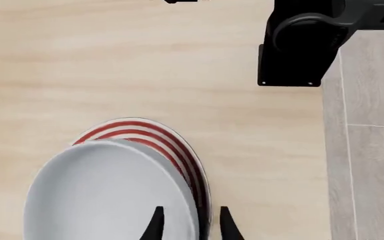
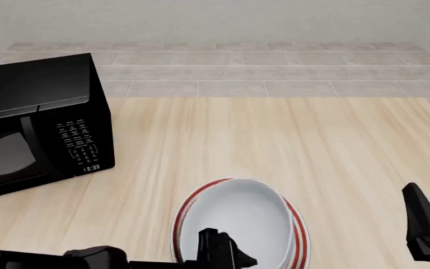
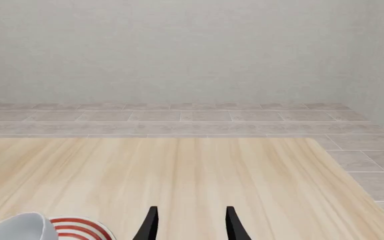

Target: Pick up the white bowl and put it on the plate.

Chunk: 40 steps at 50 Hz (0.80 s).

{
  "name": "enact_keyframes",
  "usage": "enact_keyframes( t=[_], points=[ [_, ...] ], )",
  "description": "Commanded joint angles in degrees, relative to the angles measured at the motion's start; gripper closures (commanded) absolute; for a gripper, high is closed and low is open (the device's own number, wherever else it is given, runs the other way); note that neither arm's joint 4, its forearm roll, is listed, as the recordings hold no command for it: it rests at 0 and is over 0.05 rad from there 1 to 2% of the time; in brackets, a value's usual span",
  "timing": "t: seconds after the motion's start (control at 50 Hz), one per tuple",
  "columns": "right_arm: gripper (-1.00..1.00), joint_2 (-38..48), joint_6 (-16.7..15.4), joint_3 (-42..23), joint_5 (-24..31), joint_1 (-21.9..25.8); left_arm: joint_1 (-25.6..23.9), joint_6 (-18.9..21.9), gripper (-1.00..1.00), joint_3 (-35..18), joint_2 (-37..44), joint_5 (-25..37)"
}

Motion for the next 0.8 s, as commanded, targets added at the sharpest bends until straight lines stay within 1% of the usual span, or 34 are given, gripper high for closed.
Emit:
enact_keyframes(
  t=[0.02, 0.54, 0.8],
  points=[
    [-1.0, 0.1, 0.0, 0.0, 0.0, 0.1, 0.2, 0.3, -1.0, -0.4, 0.3, -0.1],
    [-1.0, 0.1, 0.0, 0.0, 0.0, 0.1, 0.3, 1.1, -1.0, -0.8, -1.4, 1.8],
    [-1.0, 0.1, 0.0, 0.0, 0.0, 0.1, 0.7, 2.3, -1.0, -0.7, -6.2, 5.5]
  ],
)
